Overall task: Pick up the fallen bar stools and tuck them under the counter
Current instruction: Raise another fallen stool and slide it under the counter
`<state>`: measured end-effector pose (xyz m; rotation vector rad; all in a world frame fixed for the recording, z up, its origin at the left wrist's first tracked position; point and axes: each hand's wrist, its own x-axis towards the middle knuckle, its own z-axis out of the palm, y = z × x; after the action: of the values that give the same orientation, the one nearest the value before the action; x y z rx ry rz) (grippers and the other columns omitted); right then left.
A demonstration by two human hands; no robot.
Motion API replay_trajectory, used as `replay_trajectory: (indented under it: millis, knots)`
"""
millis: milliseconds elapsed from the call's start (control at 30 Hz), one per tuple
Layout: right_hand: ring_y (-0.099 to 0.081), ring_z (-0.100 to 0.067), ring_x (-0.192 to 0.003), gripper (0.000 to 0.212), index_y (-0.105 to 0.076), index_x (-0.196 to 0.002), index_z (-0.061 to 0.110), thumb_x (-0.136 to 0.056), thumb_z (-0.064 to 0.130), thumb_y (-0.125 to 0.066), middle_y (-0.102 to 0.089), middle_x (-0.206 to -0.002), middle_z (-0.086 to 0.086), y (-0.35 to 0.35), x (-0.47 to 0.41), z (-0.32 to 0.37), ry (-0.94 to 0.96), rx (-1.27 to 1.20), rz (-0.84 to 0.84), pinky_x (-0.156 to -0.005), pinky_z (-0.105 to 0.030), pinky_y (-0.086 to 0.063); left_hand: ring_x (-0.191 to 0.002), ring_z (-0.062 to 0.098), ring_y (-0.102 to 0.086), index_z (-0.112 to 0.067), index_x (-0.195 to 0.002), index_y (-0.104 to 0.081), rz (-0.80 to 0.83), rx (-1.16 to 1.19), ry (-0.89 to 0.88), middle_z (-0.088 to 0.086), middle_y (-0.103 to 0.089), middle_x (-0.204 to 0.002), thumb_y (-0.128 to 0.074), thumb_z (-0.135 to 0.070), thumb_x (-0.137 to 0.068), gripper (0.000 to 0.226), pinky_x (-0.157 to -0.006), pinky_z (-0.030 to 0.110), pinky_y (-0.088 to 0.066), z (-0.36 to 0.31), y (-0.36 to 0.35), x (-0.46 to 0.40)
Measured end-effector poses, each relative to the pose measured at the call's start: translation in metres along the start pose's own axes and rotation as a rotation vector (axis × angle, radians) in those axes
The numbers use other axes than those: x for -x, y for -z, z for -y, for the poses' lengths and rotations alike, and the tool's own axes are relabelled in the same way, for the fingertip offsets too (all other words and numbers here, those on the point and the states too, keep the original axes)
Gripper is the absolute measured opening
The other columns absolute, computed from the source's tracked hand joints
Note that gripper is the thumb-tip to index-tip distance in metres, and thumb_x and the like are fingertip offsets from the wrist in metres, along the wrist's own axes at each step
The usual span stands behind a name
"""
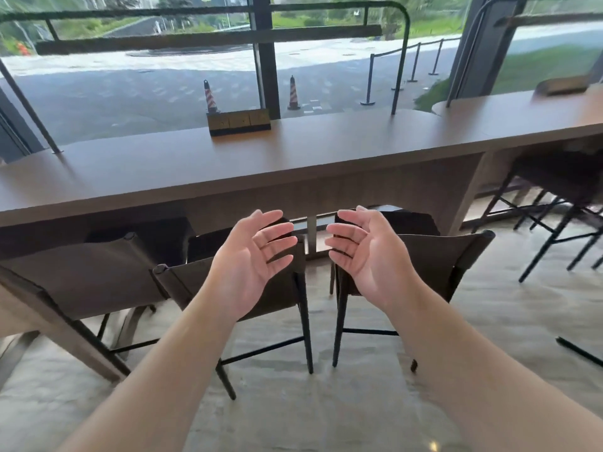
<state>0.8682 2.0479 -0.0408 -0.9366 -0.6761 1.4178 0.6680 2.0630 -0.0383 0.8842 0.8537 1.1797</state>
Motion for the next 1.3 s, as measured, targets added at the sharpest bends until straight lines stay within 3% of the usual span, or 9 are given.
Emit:
replay_trajectory:
  millis: [167, 400, 633, 767, 1067, 1300]
  knots:
    - [-0.070, -0.021, -0.080, 0.032, -0.067, -0.114, 0.013, -0.095, 0.035, -0.052, -0.073, -0.095, -0.008, 0.069, 0.057, 0.046, 0.067, -0.018, -0.056, -0.067, -0.031, -0.056, -0.095, 0.022, -0.068, -0.017, -0.120, -0.066, 0.121, 0.017, 0.057, 0.009, -0.071, -0.112, -0.061, -0.046, -0.082, 0.048, -0.083, 0.039, -0.053, 0.031, -0.084, 0.026]
    - [-0.070, -0.020, -0.078, 0.031, -0.066, -0.112, 0.013, -0.097, 0.033, -0.049, -0.073, -0.092, -0.008, 0.193, 0.160, 0.107, 0.158, -0.024, -0.174, -0.063, -0.029, -0.055, -0.098, 0.020, -0.069, -0.018, -0.126, -0.062, 0.293, -0.018, 0.151, 0.006, -0.071, -0.115, -0.057, -0.050, -0.083, 0.054, -0.080, 0.037, -0.052, 0.096, -0.227, 0.077]
    - [-0.069, -0.021, -0.079, 0.029, -0.065, -0.111, 0.011, -0.096, 0.029, -0.048, -0.072, -0.092, -0.008, 0.307, 0.262, 0.159, 0.284, -0.050, -0.288, -0.064, -0.030, -0.054, -0.097, 0.022, -0.069, -0.016, -0.125, -0.062, 0.440, -0.005, 0.226, 0.008, -0.071, -0.115, -0.058, -0.051, -0.077, 0.060, -0.089, 0.041, -0.049, 0.156, -0.361, 0.132]
    - [-0.069, -0.020, -0.078, 0.028, -0.065, -0.110, 0.011, -0.097, 0.029, -0.048, -0.072, -0.092, -0.008, 0.363, 0.309, 0.184, 0.331, -0.079, -0.378, -0.063, -0.029, -0.054, -0.089, 0.022, -0.068, -0.015, -0.117, -0.065, 0.532, -0.001, 0.305, 0.007, -0.070, -0.107, -0.053, -0.046, -0.084, 0.046, -0.079, 0.037, -0.051, 0.185, -0.429, 0.155]
    - [-0.069, -0.019, -0.076, 0.027, -0.066, -0.107, 0.013, -0.098, 0.030, -0.048, -0.072, -0.090, -0.007, 0.469, 0.385, 0.227, 0.456, -0.147, -0.603, -0.064, -0.029, -0.054, -0.092, 0.021, -0.068, -0.017, -0.113, -0.067, 0.815, -0.016, 0.435, 0.008, -0.070, -0.110, -0.066, -0.050, -0.067, 0.057, -0.072, 0.033, -0.056, 0.252, -0.563, 0.178]
    - [-0.067, -0.018, -0.073, 0.025, -0.067, -0.102, 0.014, -0.096, 0.031, -0.049, -0.071, -0.088, -0.007, 0.563, 0.405, 0.262, 0.506, -0.195, -0.779, -0.061, -0.027, -0.053, -0.093, 0.020, -0.068, -0.020, -0.111, -0.069, 0.970, -0.038, 0.537, 0.007, -0.070, -0.110, -0.060, -0.049, -0.074, 0.048, -0.078, 0.035, -0.051, 0.322, -0.667, 0.165]
